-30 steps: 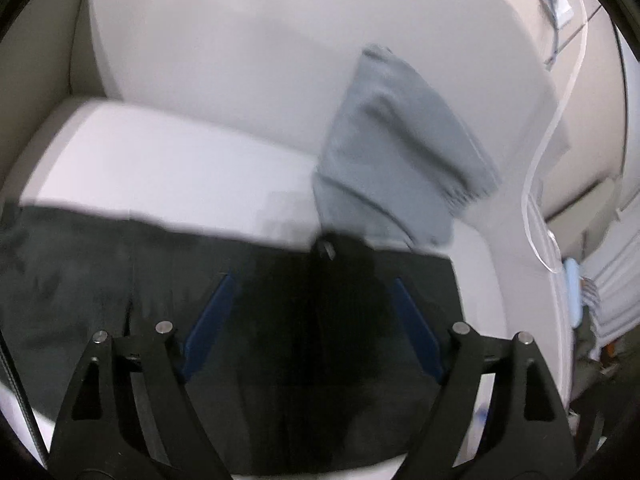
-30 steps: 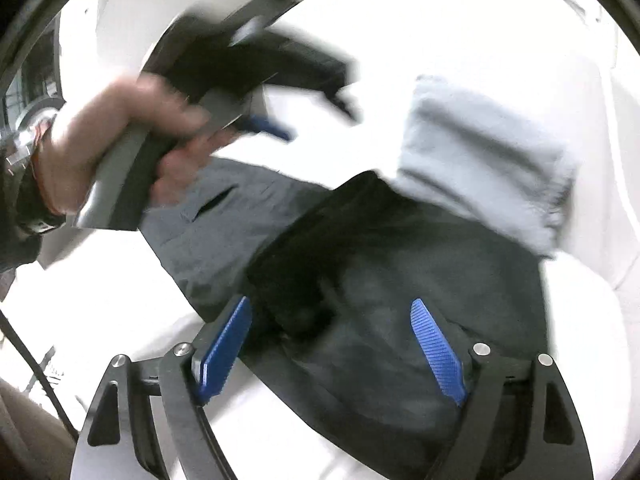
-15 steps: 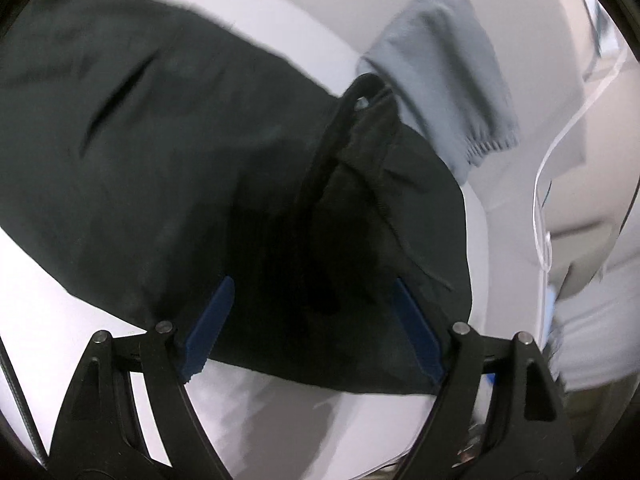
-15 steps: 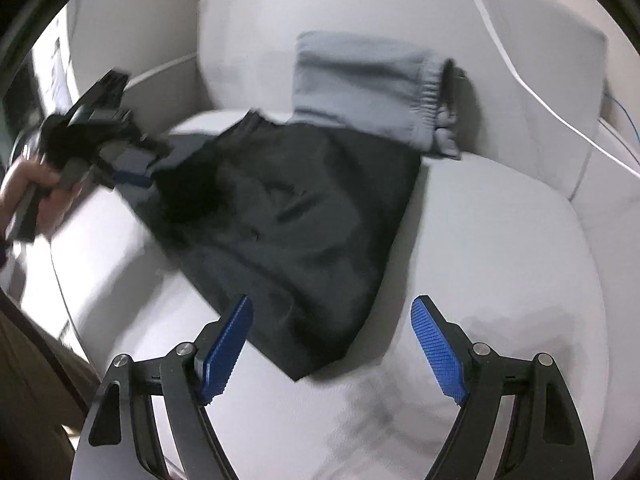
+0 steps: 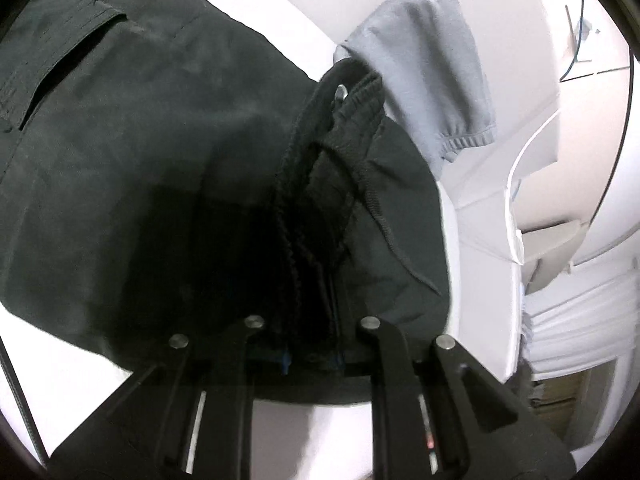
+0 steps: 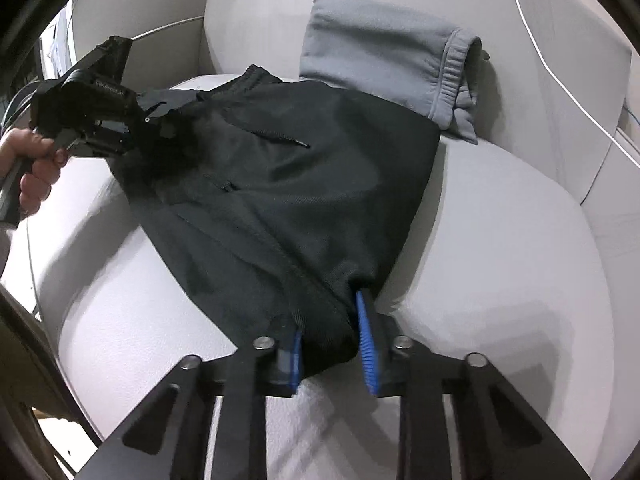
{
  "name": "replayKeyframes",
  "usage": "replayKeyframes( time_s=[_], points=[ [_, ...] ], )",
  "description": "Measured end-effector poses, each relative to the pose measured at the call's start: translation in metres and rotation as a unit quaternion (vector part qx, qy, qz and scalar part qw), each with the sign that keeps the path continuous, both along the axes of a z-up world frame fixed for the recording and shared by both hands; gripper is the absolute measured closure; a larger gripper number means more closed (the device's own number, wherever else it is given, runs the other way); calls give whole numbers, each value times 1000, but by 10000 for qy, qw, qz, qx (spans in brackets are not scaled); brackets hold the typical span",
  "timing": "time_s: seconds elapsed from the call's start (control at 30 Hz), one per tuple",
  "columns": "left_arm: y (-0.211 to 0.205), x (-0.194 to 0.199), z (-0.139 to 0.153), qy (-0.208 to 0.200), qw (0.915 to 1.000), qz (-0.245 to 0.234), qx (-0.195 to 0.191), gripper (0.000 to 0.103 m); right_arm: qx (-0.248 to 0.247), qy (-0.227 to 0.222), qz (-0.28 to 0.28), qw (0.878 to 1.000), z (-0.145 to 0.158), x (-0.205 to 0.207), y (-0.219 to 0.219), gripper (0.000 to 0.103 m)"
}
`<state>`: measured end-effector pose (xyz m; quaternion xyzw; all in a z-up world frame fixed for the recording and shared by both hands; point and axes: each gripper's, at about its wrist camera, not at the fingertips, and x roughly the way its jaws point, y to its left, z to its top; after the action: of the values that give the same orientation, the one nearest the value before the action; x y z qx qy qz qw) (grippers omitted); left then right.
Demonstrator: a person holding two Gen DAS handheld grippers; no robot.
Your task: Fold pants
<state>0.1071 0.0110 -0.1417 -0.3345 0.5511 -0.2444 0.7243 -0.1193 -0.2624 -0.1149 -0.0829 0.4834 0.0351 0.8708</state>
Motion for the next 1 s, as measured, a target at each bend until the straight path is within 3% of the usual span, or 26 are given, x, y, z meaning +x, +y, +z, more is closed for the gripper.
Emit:
replayKeyframes(
  time_s=[0.07, 0.17, 0.23, 0.33, 0.53, 0.67, 0.73, 0.83, 0.9, 1.0],
  points=[
    [12, -4, 4, 107, 9986, -128, -510, 92, -130, 53, -18, 9999, 0, -3, -1, 89],
    [17, -6, 2, 189, 9974, -358, -601, 92, -249, 57, -73, 9996, 3, -10, -4, 90],
    [23, -8, -18, 556, 9959, -349, -618, 92, -116, 245, -197, 9994, -5, -10, -12, 90],
    [22, -8, -31, 614, 9967, -426, -305, 92, -228, 306, -108, 9992, -8, -12, -7, 90],
    [7, -12, -12, 294, 9964, -763, 244, 86, -112, 391, -142, 9991, -8, -13, -12, 90],
    [9, -11, -5, 315, 9964, -732, 286, 85, -204, 413, -103, 9989, -5, -15, -9, 90],
    [9, -13, -2, 297, 9967, -726, 197, 90, -143, 418, -126, 9989, -5, -15, -9, 90],
    [10, -15, 6, -19, 9952, -907, 366, 90, -46, 459, -146, 9988, -6, -15, -12, 90],
    [7, -14, -5, 63, 9928, -1009, 640, 90, -64, 515, -128, 9986, -11, -15, -12, 90],
    [12, -11, -12, 125, 9945, -935, 447, 90, -91, 518, -146, 9985, -11, -17, -9, 90]
  ],
)
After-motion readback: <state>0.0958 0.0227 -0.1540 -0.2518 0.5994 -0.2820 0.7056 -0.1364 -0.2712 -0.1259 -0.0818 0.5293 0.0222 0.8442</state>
